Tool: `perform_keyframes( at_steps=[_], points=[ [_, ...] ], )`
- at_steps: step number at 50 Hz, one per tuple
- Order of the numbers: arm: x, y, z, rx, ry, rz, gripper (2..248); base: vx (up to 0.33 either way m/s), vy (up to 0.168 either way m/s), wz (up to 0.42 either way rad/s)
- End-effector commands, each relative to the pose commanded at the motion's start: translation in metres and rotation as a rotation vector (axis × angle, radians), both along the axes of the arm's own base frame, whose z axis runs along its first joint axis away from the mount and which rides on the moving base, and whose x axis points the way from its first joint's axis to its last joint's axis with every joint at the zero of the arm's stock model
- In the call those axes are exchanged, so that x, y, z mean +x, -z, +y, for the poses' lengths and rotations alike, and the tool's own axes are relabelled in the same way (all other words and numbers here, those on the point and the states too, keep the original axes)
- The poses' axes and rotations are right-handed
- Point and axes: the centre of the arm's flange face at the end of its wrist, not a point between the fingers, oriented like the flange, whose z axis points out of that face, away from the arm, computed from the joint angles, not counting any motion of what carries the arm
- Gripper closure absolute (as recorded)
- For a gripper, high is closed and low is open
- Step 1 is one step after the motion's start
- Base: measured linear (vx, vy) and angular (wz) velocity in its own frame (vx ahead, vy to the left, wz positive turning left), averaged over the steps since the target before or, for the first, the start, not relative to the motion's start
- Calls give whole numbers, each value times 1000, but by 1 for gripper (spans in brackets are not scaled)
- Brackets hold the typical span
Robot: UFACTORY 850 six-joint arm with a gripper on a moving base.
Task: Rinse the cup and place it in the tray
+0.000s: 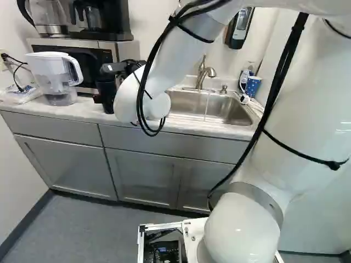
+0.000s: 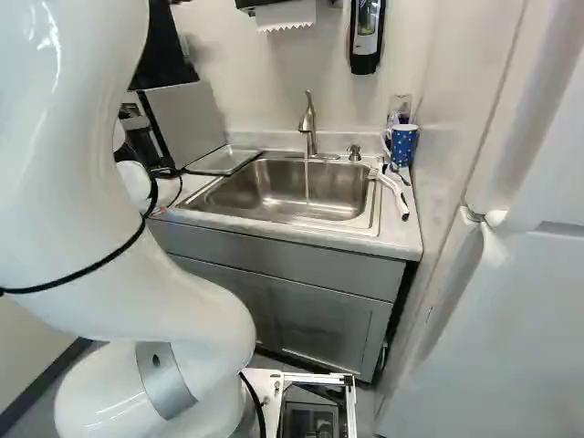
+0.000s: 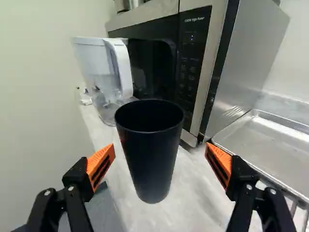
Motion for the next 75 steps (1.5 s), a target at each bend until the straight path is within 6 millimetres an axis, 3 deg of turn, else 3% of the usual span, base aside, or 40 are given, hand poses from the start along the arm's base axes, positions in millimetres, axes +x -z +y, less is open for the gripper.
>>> perform_keyframes(
  at_steps=[14, 26, 27, 32, 33, 37, 38, 42, 43, 61, 75],
  points=[
    [4, 15, 1, -20, 3, 25, 3, 0, 0, 0],
    [5, 15, 1, -20, 4, 25, 3, 0, 0, 0],
    [5, 15, 1, -20, 4, 25, 33, 0, 0, 0],
    [5, 15, 1, -20, 4, 25, 33, 0, 0, 0],
    [5, 15, 1, -20, 4, 25, 71, 0, 0, 0],
    [5, 15, 1, -20, 4, 25, 71, 0, 0, 0],
    [5, 15, 1, -20, 4, 25, 110, 0, 0, 0],
    [5, 15, 1, -20, 4, 25, 110, 0, 0, 0],
    [5, 15, 1, -20, 4, 25, 132, 0, 0, 0],
    [5, 9, 0, -12, 6, 15, 133, 0, 0, 0],
    [9, -5, -17, 7, 41, -9, 133, 0, 0, 0]
  ],
)
